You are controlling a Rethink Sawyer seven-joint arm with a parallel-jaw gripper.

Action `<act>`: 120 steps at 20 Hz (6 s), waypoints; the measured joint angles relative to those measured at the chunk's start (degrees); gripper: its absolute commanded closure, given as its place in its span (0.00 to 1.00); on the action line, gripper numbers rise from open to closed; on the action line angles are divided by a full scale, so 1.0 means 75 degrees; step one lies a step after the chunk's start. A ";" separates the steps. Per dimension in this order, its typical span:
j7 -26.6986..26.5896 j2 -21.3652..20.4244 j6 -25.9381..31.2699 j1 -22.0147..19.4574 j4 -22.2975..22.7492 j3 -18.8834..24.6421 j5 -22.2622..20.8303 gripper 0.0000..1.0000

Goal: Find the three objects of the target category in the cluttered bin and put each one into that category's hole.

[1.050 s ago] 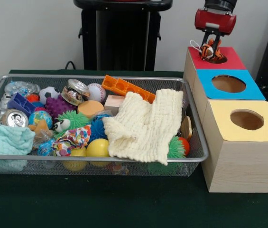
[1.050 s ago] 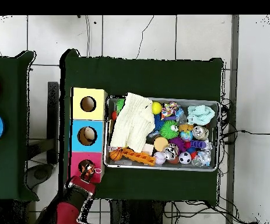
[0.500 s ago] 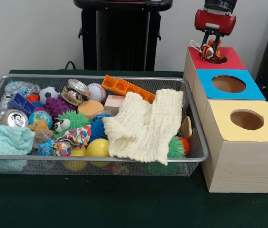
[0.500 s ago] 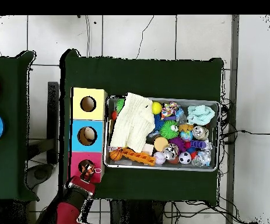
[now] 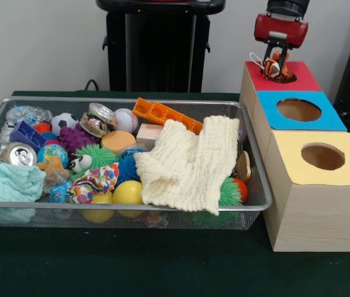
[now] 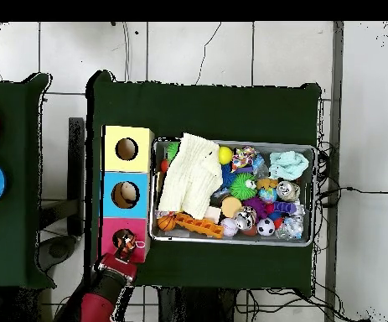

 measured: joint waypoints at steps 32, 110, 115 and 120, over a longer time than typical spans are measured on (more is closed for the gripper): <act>-0.0002 0.1508 -0.4324 -0.0497 0.0213 0.0671 -0.0499 0.00; -0.0002 0.0618 -0.4193 -0.3079 0.0948 0.2254 -0.2117 0.00; -0.0002 0.0174 -0.3281 -0.3076 0.0963 0.2266 -0.1952 0.00; -0.0002 -0.0348 -0.2136 -0.3043 0.0969 0.2252 -0.1721 0.00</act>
